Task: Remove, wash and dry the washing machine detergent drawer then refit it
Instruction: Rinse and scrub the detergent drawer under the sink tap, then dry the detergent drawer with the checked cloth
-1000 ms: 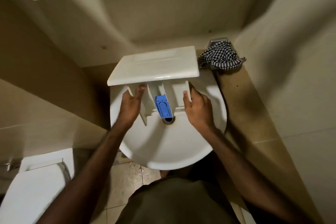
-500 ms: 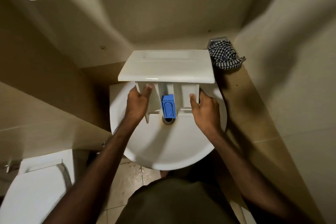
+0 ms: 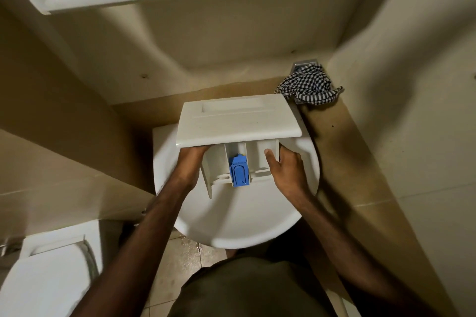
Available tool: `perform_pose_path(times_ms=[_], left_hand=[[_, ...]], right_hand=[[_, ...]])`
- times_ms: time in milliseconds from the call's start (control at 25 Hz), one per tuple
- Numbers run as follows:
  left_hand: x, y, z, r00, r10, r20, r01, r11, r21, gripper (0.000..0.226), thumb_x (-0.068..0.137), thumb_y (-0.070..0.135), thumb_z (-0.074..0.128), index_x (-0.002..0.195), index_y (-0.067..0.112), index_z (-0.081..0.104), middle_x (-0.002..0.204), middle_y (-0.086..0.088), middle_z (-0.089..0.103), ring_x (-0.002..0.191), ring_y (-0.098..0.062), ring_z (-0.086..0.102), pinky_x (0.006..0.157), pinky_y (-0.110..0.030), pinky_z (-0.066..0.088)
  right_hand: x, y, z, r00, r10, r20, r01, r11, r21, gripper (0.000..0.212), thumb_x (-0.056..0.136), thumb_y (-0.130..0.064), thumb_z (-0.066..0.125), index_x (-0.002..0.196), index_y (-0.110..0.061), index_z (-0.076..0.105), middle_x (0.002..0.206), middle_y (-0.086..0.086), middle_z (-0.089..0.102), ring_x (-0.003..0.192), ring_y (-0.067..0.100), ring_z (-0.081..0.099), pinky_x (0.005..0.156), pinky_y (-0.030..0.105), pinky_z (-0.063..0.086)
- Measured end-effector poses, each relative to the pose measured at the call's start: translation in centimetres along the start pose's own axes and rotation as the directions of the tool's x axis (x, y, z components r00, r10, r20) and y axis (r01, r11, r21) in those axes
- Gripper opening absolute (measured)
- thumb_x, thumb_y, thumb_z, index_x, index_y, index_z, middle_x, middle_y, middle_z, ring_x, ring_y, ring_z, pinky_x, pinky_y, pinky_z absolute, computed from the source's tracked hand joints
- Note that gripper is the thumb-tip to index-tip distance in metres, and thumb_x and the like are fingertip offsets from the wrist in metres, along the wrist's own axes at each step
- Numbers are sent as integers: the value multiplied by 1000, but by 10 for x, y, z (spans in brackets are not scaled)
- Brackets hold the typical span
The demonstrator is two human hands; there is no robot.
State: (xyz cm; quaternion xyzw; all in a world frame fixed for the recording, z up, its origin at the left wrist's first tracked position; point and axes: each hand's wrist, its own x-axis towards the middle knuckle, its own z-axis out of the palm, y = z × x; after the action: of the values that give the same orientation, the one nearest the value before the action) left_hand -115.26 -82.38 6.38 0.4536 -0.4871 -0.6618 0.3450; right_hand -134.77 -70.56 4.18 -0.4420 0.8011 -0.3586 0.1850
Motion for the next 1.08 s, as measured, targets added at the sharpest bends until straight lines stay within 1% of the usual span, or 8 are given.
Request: perform_pose_path(times_ms=[320,480,600,640,720,800,840,1080], left_hand=[[3,-12,-5,1000,-18,-3,18,1000,-25,46,83,25,75,128,28,67,122,4,75,116,-16,69,98,-36,54],[4,-13,-8,990,-115,-82,113,993,-28,34,83,40,81,114,27,74,104,8,81,94,-9,76,70,-22,58],[2,-17,-14,961,-217,-169,204,974,-94,43,83,45,81,119,24,68,94,11,81,77,-1,75,51,-15,54],[1,-18,-19,956,-228,-184,209,971,-117,47,84,45,81,122,22,68,98,8,81,79,-3,76,54,-17,55],[0,-20,-27,951,-240,-196,214,966,-145,44,80,47,81,117,23,74,101,4,81,91,-14,75,70,-26,56],[-2,-22,-32,944,-290,-160,255,944,-210,24,76,41,77,94,25,80,88,1,78,85,-23,71,75,-35,52],[-4,-22,-33,940,-315,-132,275,927,-255,16,74,36,76,86,26,80,81,0,75,77,-24,70,73,-35,52],[-15,-21,-31,944,-314,104,326,831,-451,52,66,35,82,114,17,71,98,-8,73,89,-30,70,86,-42,54]], right_hand=[[-1,8,4,991,116,72,-116,993,-3,46,100,-37,62,62,-28,38,52,-7,37,51,5,46,50,30,34],[0,0,-15,902,104,418,-162,981,106,47,93,-65,59,101,-20,71,90,-1,76,83,15,71,79,40,59],[10,-6,-53,816,-12,578,-122,974,192,34,87,-71,63,96,-41,76,95,-20,77,86,-2,71,74,22,56],[16,-8,-66,867,-11,497,-98,976,192,25,86,-68,66,92,-46,77,92,-22,77,86,-5,71,74,21,55],[35,-9,-85,997,50,53,-57,990,126,22,89,-53,68,93,-35,80,86,-11,78,80,6,72,73,34,60],[58,-16,-91,922,46,-384,-52,999,-4,33,92,-50,65,103,-21,77,95,-1,77,89,19,71,77,40,59],[70,-22,-90,871,34,-490,-80,994,-73,44,92,-56,63,112,-19,74,106,2,75,100,24,67,82,39,57],[135,-29,-66,884,212,-417,-385,836,-391,106,78,-85,53,143,-2,49,140,20,56,130,37,48,105,51,40]])
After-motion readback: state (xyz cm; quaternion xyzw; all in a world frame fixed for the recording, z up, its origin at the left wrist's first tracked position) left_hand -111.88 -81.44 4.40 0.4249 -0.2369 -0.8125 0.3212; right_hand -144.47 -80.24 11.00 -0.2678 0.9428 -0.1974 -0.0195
